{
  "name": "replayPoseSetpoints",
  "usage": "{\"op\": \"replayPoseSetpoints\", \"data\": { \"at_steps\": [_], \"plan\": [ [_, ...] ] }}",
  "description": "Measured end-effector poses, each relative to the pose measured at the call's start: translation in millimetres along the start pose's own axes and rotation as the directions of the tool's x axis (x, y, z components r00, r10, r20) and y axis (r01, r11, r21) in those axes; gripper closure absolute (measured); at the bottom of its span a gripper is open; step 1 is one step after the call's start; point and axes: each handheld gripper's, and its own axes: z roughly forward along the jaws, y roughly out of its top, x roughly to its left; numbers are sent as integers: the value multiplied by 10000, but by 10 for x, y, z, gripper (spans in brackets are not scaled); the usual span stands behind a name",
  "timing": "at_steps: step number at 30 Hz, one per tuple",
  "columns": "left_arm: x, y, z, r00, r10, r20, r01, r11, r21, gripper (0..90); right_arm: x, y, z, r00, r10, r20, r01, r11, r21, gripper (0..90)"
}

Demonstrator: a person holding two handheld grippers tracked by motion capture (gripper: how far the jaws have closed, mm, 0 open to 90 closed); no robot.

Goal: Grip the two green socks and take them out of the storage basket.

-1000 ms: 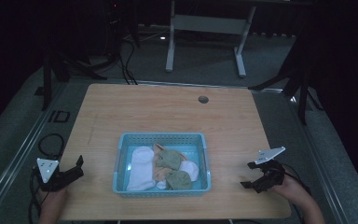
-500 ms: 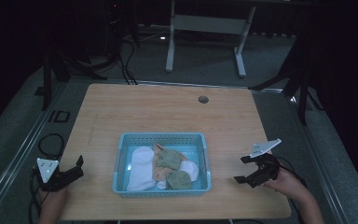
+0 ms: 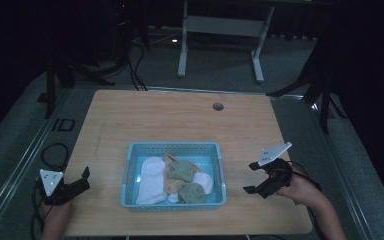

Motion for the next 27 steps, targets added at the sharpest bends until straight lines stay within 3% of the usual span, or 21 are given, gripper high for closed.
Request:
{"op": "replayPoseSetpoints", "data": {
  "at_steps": [14,27],
  "plan": [
    [-4,-2,-6,10000,54,-5,-54,10000,-40,4,115,368,77,9965,-815,-168,812,9966,-168,145],
    [-7,-3,-7,10000,73,25,-73,9999,-79,4,160,659,249,9932,-1106,-369,1106,9939,-33,149]
  ]
}}
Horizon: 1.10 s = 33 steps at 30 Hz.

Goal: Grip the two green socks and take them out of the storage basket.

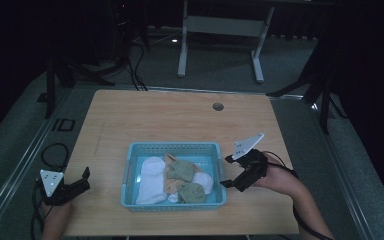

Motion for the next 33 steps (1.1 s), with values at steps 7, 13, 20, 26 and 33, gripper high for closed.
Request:
{"op": "replayPoseSetpoints", "data": {
  "at_steps": [7,13,20,26,33],
  "plan": [
    [3,0,-2,10000,4,38,-4,10000,11,4,14,129,160,9994,-110,-323,112,9999,60,150],
    [1,0,-2,10000,22,64,-22,10000,-8,3,52,219,363,9966,-383,-725,405,9988,284,212],
    [1,-1,-2,10000,41,80,-41,10000,-9,3,71,308,589,9938,-499,-992,547,9975,455,309],
    [1,-1,-4,9999,65,115,-64,10000,-22,3,80,346,797,9922,-388,-1184,503,9941,956,410],
    [-1,-1,-5,9999,77,114,-77,10000,-21,4,100,368,995,9877,-332,-1529,584,9848,1636,459]
  ]
}}
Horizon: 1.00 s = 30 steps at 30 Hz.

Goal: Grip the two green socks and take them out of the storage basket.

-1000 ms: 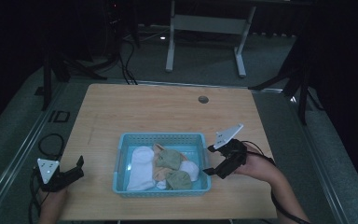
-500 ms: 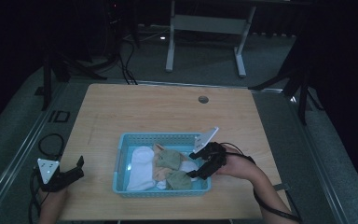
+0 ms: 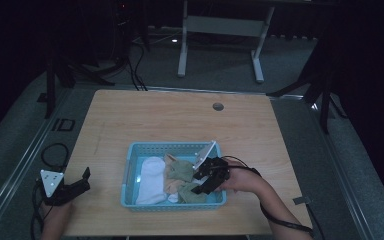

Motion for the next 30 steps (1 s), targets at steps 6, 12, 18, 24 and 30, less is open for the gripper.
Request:
{"op": "replayPoseSetpoints", "data": {
  "at_steps": [6,12,18,24,30],
  "plan": [
    [-1,0,1,10000,22,8,-22,10000,3,4,-10,37,109,9997,-238,-37,239,9986,470,499],
    [-1,0,0,10000,20,11,-20,10000,-5,3,30,52,175,9977,-676,-63,679,9937,888,583],
    [1,1,3,10000,-6,5,6,10000,13,4,69,53,161,9942,-1077,32,1070,9900,917,799],
    [-2,2,5,10000,-4,-27,4,10000,31,3,77,82,71,9927,-1168,310,1142,9906,754,822],
    [-2,2,8,10000,-9,-33,9,10000,43,4,91,106,-26,9925,-1188,273,1171,9915,573,833]
  ]
}}
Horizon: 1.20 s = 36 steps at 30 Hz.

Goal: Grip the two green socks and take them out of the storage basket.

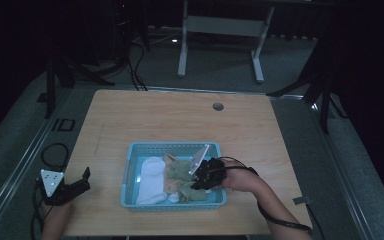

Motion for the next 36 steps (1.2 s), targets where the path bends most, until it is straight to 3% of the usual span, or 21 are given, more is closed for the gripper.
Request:
{"op": "replayPoseSetpoints", "data": {
  "at_steps": [5,20,30,36],
  "plan": [
    [0,0,1,10000,-10,-20,10,10000,2,4,5,29,-74,9998,-149,106,151,9997,-193,834],
    [-1,2,3,10000,-36,-43,36,10000,31,4,8,104,-636,9982,-92,594,172,9906,-1360,837],
    [-4,2,5,10000,-14,-74,14,10000,37,4,-15,-71,-1109,9909,431,1276,-126,9729,-2308,837],
    [-3,2,4,10000,-36,-88,36,10000,38,4,-68,-320,-1340,9776,1105,1791,-613,9636,-2601,837]
  ]
}}
